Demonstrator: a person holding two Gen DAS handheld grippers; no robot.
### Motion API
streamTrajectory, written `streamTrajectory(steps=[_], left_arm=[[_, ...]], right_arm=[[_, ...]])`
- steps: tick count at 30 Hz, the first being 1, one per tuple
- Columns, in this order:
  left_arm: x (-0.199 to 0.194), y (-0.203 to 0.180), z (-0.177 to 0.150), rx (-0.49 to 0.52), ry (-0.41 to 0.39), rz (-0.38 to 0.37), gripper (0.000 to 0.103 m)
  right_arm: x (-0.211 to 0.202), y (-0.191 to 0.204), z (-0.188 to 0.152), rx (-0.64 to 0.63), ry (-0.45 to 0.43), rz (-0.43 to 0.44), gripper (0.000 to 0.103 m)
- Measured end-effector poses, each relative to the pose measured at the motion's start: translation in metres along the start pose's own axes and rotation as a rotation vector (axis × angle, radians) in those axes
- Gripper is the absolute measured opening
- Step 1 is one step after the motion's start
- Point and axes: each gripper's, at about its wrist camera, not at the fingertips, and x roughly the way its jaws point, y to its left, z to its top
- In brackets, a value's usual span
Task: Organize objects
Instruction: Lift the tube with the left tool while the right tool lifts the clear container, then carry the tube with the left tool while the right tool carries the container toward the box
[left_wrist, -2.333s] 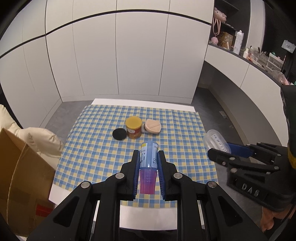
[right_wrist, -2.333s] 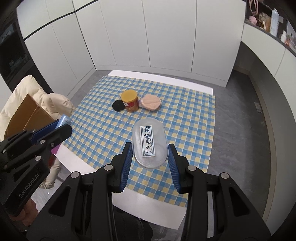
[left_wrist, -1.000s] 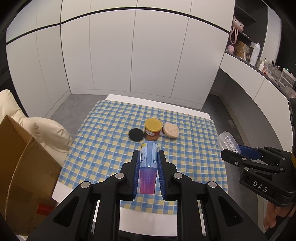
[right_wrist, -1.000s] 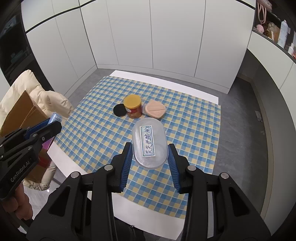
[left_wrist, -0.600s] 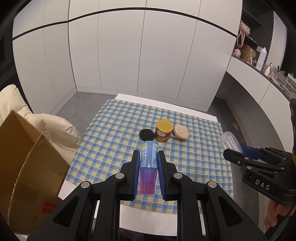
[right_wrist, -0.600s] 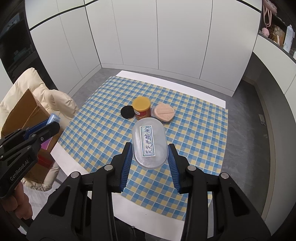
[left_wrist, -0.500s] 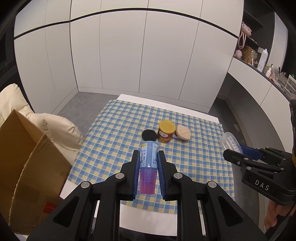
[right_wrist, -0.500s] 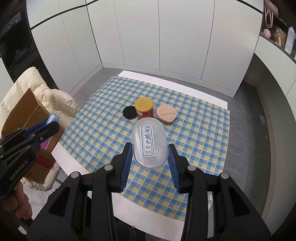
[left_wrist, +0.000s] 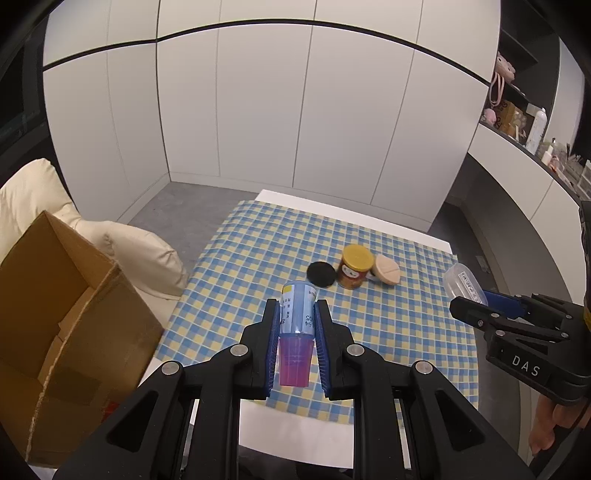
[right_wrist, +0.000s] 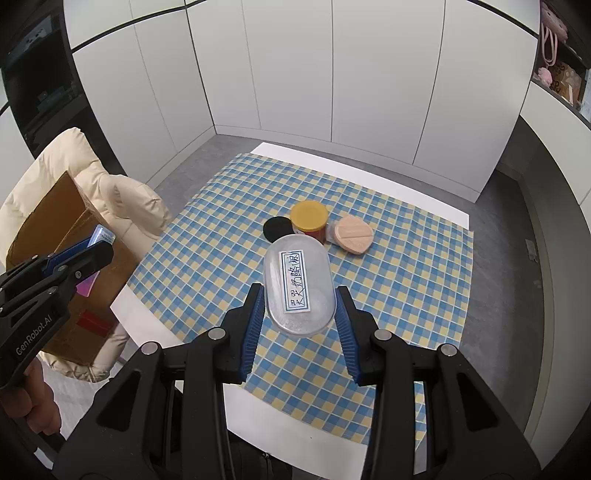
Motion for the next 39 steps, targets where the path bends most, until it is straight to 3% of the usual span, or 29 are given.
streamTrajectory(steps=[39], left_arm=[[-0.013,0.062,-0.004,-0.086,-0.023,0.090,0.018]], right_arm=[[0.015,0.063,0.018,-0.090,-0.012,0.056,0.040]])
